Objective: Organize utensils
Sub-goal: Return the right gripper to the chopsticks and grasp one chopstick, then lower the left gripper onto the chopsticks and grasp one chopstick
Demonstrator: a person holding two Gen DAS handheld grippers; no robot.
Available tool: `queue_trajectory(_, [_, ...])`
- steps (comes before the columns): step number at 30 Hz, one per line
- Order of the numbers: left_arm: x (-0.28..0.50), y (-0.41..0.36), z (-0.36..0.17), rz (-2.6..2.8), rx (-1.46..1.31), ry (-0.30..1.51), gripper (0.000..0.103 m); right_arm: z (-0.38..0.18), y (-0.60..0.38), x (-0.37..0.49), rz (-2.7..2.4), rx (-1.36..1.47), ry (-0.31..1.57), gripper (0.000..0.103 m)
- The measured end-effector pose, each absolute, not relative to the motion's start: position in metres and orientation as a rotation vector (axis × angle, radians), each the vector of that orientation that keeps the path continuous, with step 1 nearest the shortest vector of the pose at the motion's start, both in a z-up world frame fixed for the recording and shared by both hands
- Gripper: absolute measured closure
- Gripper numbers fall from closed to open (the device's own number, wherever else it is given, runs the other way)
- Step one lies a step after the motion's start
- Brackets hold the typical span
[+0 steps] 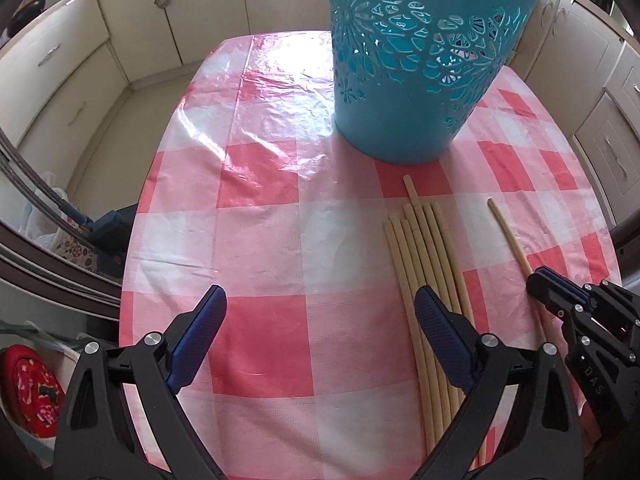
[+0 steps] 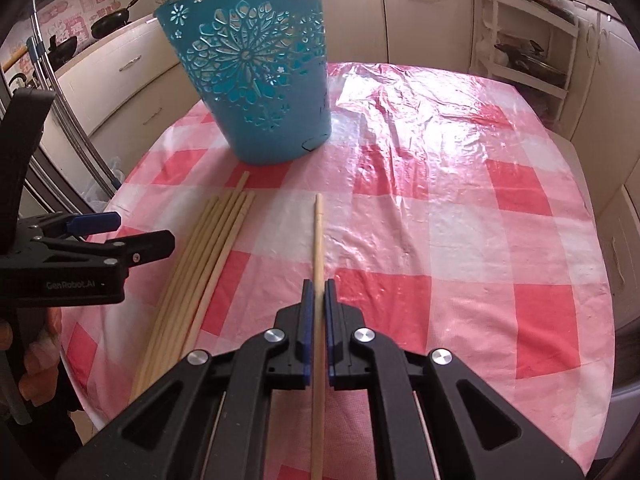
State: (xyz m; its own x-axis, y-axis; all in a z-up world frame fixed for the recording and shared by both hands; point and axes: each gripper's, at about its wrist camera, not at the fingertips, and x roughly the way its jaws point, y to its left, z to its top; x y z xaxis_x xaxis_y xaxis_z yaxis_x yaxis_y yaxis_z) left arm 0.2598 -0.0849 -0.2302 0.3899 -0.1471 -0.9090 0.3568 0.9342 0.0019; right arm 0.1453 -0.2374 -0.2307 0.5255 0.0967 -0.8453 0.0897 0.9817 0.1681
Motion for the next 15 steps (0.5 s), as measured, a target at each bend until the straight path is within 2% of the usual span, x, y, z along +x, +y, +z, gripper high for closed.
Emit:
queue_trajectory(6, [0.2615, -0.0898, -0.2352, -0.313, 0.230, 1.135, 0.012, -0.2317, -0.2408, 0.1453, 0.022, 0.238, 1.007, 0.097])
queue_trajectory(10, [0.2613, -0.0922, -0.2379, -0.299, 0.246, 1.140, 0.015, -0.2322, -0.2399, 0.1452, 0.025, 0.232, 1.004, 0.097])
queue_trajectory(12, [0.2615, -0.0929, -0.2371, -0.303, 0.245, 1.136, 0.018, -0.2323, -0.2395, 0.1451, 0.025, 0.232, 1.005, 0.097])
queue_trajectory(15, [0.2595, -0.0952, -0.2347, -0.318, 0.248, 1.125, 0.027, -0.2324, -0.2392, 0.1452, 0.025, 0.219, 1.002, 0.096])
